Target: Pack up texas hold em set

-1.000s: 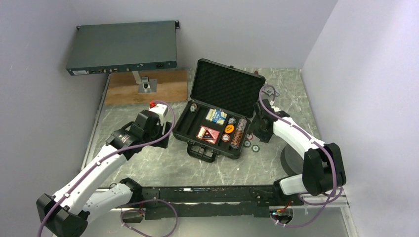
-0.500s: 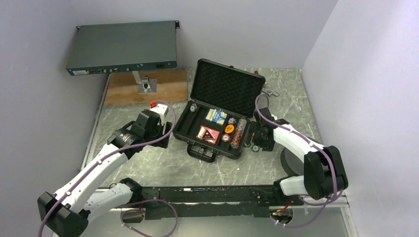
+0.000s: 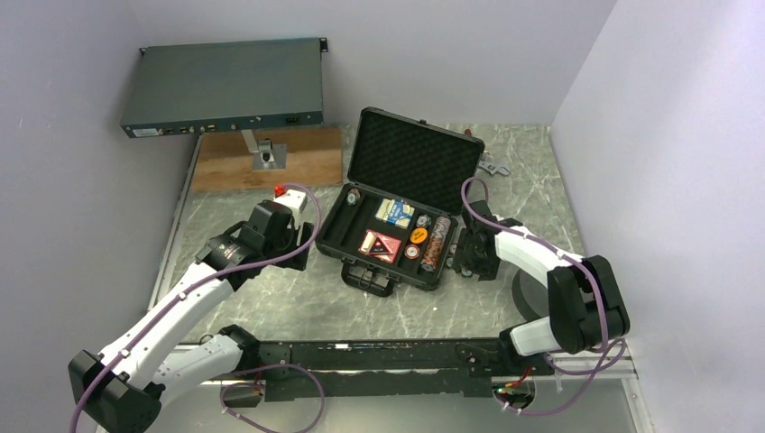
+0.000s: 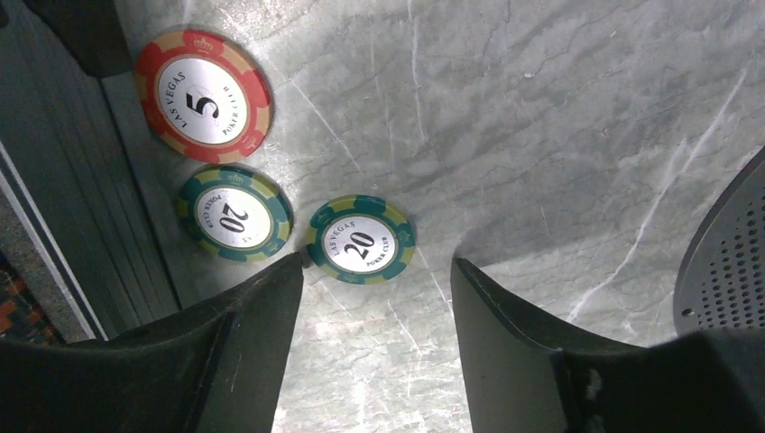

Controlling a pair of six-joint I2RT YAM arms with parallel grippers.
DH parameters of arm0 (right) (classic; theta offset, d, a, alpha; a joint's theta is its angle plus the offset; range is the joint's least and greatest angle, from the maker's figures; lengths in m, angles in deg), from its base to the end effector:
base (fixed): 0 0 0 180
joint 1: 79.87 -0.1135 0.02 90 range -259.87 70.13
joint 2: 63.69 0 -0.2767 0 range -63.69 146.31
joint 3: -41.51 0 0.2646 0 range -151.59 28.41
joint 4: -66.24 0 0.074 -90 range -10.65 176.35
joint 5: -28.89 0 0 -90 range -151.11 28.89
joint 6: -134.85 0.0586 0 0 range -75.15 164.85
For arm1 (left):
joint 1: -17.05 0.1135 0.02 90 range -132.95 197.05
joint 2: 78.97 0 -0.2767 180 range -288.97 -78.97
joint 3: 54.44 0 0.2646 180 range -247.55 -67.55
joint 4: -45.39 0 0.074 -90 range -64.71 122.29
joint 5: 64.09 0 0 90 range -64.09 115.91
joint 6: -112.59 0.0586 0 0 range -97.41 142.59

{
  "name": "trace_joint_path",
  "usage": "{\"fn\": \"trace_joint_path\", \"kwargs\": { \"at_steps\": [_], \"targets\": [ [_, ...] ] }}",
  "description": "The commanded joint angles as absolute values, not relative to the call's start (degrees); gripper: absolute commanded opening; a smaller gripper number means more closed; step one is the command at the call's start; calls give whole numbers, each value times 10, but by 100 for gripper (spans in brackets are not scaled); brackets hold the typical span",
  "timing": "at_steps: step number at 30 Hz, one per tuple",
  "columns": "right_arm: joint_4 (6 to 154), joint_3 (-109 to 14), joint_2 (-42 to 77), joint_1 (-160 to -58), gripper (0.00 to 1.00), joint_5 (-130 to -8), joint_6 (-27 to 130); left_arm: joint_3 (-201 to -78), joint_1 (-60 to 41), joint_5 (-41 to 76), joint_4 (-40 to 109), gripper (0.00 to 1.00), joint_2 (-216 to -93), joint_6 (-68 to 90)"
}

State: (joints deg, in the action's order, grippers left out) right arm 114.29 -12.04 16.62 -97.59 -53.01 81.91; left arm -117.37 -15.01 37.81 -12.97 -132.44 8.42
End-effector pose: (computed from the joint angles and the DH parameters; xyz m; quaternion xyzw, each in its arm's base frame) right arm 0.2352 0.0665 0.1397 0.1753 0.9731 -0.0015 0.1493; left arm 0.1781 -0.0973 0.2804 0.1089 0.9257 -0.0478 0.3592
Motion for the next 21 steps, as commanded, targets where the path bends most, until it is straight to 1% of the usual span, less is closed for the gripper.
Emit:
{"fn": "trace_joint_path", "kwargs": {
  "at_steps": [1, 10, 21],
  "targets": [
    [1123, -123, 194, -975, 63, -502, 825, -1174, -147, 389, -121, 76, -1325, 95],
    [1120, -137, 234, -975, 60, -485, 821, -1174, -148, 389, -121, 76, -1324, 94],
    [1106, -125, 251, -975, 46, -509, 823, -1175, -147, 392, -122, 76, -1324, 95]
  ]
}}
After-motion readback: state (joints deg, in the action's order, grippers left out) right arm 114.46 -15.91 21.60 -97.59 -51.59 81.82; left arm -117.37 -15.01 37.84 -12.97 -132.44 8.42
